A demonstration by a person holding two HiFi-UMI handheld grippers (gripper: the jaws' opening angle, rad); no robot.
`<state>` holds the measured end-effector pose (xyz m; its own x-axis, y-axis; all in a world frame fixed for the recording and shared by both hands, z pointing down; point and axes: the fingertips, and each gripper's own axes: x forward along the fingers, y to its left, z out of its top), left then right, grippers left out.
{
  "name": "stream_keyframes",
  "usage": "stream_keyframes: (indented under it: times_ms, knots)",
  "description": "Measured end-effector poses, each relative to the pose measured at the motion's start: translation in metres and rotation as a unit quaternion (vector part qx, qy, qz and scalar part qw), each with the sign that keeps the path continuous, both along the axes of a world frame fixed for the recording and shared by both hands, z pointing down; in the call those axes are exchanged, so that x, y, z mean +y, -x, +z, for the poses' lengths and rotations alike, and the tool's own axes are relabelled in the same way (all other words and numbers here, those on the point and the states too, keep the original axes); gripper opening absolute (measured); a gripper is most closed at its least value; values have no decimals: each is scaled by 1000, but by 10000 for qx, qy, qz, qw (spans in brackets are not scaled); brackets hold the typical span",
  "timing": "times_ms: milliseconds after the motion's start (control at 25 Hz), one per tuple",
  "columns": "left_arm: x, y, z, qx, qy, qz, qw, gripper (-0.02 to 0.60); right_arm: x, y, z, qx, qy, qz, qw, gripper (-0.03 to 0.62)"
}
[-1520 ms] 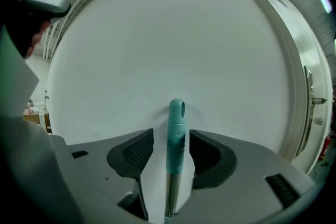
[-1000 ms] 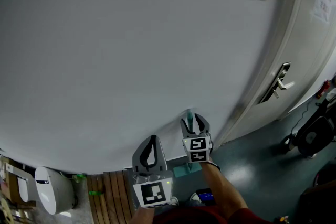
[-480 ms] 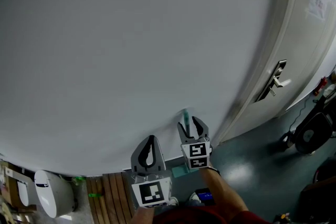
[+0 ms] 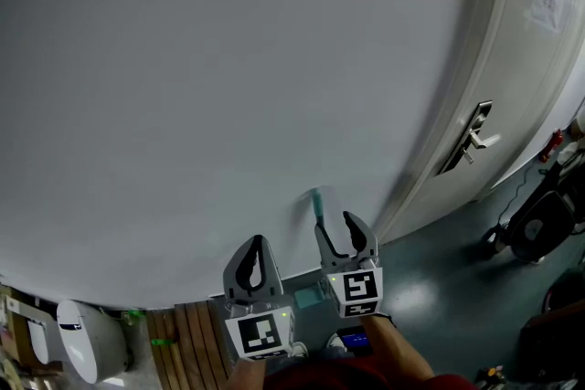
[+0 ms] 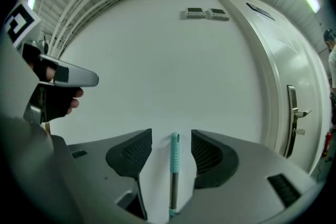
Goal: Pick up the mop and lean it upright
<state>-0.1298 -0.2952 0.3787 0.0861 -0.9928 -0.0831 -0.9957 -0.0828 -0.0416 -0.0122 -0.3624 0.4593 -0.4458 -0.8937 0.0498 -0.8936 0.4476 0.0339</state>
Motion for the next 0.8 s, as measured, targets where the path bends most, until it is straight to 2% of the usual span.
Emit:
stream_keyframes:
  times_ms: [320, 800]
  knots:
    - [0, -4, 4, -11, -1, 29, 10000, 14, 33, -16, -29, -282, -234, 105, 9993, 229]
    - [1, -10, 1, -34, -38, 82, 10000, 14, 52, -34, -42, -155, -363, 232, 9990, 227]
